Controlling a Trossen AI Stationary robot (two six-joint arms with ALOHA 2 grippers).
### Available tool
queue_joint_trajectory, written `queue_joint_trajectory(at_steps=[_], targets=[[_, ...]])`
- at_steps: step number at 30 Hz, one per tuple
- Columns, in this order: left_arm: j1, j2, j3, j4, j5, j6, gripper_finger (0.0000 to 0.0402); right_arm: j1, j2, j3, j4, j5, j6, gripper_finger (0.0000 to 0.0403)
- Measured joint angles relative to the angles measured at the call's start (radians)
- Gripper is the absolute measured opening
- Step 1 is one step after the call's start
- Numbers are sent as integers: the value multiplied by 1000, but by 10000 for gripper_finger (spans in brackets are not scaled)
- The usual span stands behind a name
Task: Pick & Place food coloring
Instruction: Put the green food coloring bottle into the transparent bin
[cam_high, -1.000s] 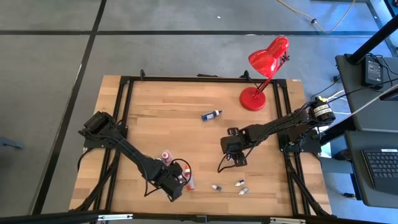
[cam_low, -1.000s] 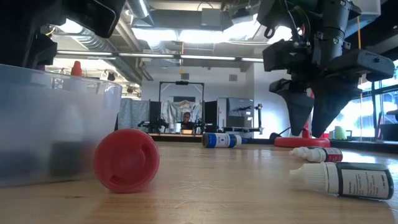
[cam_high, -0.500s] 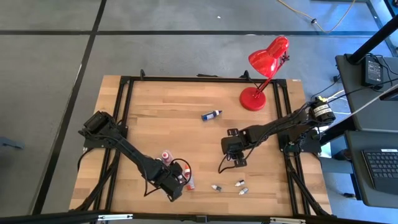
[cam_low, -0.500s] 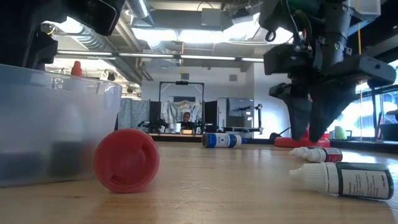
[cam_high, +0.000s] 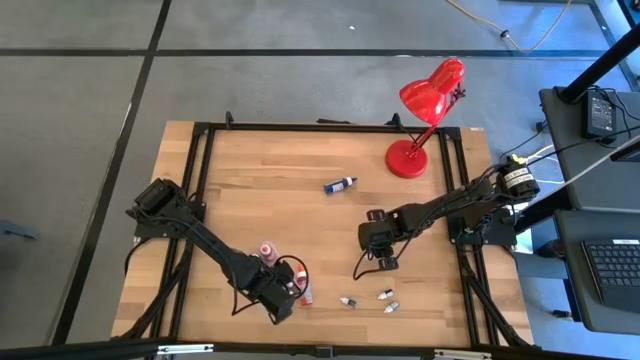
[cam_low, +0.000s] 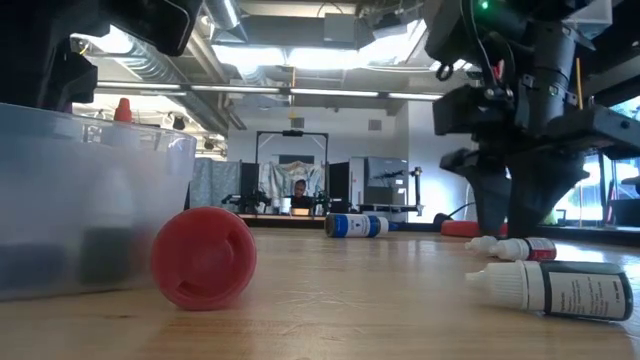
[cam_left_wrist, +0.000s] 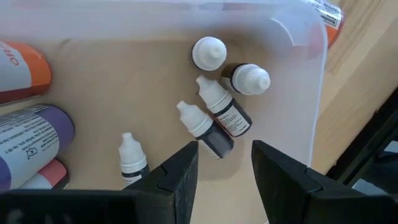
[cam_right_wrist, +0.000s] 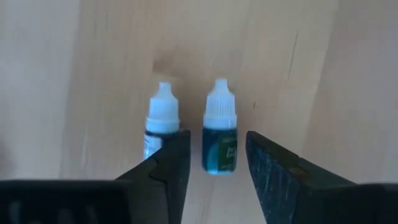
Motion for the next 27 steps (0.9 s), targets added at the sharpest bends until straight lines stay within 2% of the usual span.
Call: queue_joint_trajectory(at_steps=[6, 16, 20, 27], targets=[[0, 0, 0, 0, 0, 2, 145, 0, 0, -24, 12, 1, 14, 140], [2, -12, -1, 39, 1, 3, 145, 0, 0, -23, 50, 0, 9, 63], [8, -55, 0, 87, -17, 36, 146, 0, 0, -23, 50, 5, 10, 62], [19, -132, 0, 125, -153, 92, 144, 0, 0, -23, 57, 3, 9, 70]])
